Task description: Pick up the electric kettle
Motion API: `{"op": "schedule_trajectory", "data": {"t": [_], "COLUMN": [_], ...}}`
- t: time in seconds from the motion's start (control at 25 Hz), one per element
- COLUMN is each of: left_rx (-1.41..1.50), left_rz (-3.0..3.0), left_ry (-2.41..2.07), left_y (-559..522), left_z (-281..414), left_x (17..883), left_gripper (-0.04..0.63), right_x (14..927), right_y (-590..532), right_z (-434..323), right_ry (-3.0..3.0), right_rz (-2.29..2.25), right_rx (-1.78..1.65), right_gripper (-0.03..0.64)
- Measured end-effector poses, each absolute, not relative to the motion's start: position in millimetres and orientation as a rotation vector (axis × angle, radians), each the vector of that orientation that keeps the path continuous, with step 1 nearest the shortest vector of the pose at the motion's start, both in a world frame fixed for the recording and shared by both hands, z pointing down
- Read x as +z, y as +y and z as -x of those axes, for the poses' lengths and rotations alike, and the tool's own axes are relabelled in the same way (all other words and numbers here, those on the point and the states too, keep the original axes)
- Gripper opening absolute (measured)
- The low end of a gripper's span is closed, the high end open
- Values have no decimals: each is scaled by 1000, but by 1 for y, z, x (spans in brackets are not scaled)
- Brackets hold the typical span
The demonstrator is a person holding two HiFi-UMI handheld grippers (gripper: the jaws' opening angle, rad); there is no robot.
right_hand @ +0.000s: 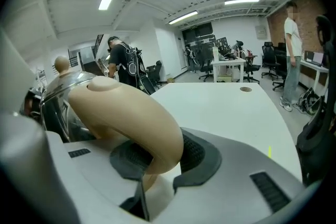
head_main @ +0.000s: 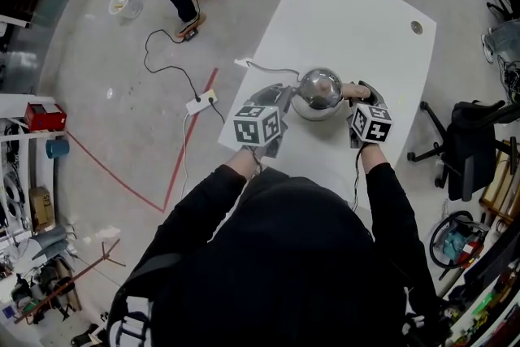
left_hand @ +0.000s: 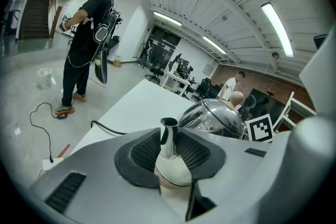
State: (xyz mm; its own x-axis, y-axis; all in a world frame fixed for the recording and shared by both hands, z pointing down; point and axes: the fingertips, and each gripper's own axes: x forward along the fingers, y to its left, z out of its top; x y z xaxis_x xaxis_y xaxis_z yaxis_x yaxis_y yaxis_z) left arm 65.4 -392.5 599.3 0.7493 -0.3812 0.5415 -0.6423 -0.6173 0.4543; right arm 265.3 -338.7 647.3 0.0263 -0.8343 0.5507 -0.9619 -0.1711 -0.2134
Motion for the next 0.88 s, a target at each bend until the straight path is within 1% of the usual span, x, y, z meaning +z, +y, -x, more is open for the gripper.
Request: {"op": "schedule_trajectory", "data": {"t": [0.44,0.76,0.88], "left_rx": [605,621,581], "left_rz": [-2378,-2387,-2426], "left_ry": [-782,-796,-814], "left_y": [-390,-393,-393], "left_z": [-70,-72,-75], "left_x": [599,589,577], "left_gripper": [110,108,107], "right_x": [649,642,634], "right_y": [-336,-334,-330], "right_z": [-269,-269,-270], "right_ry": [-1833,-1834,-1856], "right_rz": [-2113,-2135,-2168], "right_rx": [886,893,877], "right_gripper": [106,104,104]}}
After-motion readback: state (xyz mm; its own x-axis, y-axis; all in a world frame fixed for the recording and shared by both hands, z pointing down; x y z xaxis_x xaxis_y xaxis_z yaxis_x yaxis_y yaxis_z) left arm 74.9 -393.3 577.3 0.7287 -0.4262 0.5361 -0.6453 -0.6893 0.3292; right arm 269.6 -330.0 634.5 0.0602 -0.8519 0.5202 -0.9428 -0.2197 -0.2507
